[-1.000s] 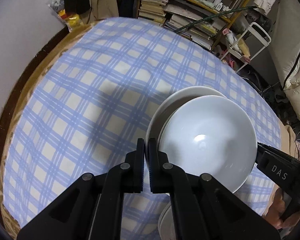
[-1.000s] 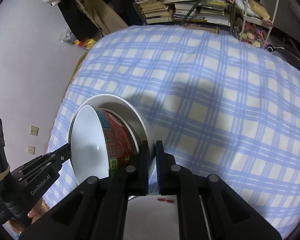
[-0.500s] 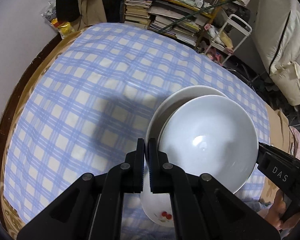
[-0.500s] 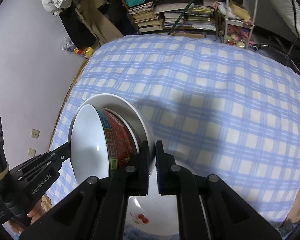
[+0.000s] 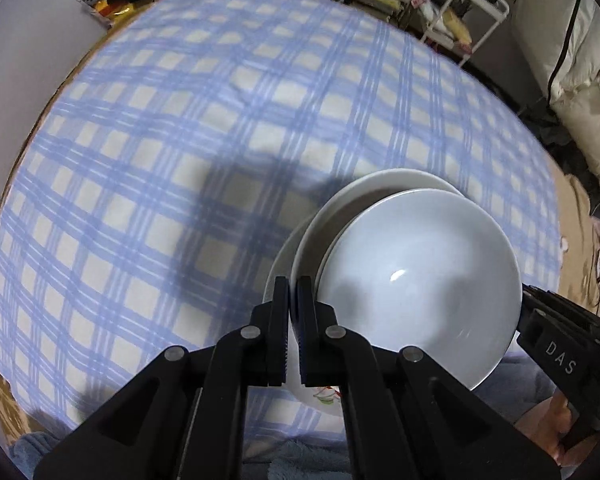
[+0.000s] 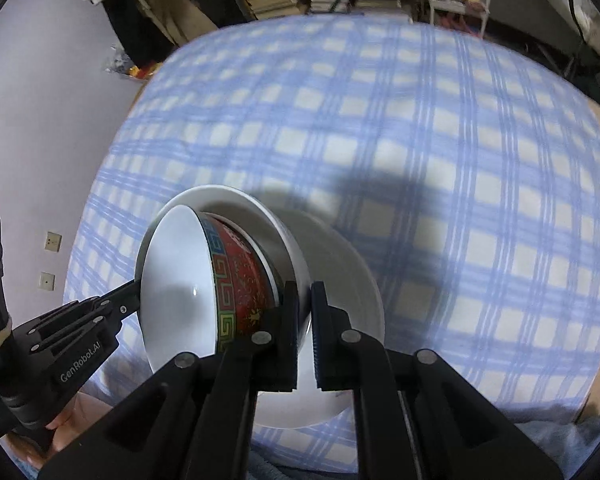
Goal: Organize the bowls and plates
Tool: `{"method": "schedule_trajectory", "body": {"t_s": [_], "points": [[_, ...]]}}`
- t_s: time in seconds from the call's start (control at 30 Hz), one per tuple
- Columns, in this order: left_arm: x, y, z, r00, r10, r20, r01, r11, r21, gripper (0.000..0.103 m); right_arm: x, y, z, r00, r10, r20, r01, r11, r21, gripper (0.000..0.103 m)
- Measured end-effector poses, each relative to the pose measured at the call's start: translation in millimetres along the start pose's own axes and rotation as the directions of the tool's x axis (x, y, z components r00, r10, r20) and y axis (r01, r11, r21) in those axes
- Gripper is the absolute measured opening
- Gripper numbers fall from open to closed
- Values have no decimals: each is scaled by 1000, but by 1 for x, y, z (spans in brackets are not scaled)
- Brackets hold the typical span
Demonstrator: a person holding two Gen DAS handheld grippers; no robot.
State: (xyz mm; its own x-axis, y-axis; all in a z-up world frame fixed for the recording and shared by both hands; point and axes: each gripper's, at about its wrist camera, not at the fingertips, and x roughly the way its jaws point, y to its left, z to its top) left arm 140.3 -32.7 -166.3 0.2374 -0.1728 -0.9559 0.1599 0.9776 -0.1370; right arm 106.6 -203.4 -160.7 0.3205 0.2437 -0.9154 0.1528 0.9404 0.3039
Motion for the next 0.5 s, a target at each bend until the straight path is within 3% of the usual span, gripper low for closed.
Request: {"method": "schedule_trajectory", "body": {"t_s": [0.3,0.5], "points": [[9,-5,-5,1000,13,1,-13,999,42,2,10,-11,-9,1000,4,-3,-4,1000,17,10],[8,0,-6,1000,-6,8,6,999,32,7,8,-2,-11,1000,-26,-1,25,998,-61,10]]}}
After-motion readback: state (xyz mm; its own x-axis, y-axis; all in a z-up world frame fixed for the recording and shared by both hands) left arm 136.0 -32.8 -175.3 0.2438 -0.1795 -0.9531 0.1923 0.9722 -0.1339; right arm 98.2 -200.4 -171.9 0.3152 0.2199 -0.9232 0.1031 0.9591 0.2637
